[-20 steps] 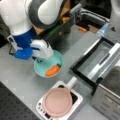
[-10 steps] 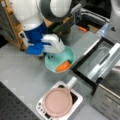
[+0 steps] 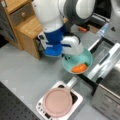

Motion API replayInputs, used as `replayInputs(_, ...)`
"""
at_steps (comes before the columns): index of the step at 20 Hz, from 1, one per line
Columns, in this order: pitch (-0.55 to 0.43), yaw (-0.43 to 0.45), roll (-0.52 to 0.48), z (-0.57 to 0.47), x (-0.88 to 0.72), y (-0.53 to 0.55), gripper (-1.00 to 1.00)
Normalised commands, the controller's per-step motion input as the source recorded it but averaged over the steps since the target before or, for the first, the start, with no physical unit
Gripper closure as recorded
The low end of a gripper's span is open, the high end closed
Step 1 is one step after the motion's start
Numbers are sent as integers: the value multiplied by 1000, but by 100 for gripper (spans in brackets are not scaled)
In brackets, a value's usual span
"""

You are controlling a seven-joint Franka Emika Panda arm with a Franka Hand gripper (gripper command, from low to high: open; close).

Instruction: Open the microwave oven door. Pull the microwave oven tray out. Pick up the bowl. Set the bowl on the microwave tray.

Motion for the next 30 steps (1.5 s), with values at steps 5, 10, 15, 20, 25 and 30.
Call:
replayInputs(5, -199, -249, 36, -23, -471, 237, 100)
replayInputs(10, -148, -199, 74, 13, -327, 127, 100)
replayInputs(15, -129, -192, 106, -67, -267, 122, 100)
replayInputs(20, -151, -216, 111, -150, -275, 201, 100)
replayInputs(25, -185, -230, 88, -158, -309, 294, 100)
replayInputs(30, -213, -226, 52, -137, -349, 382, 100)
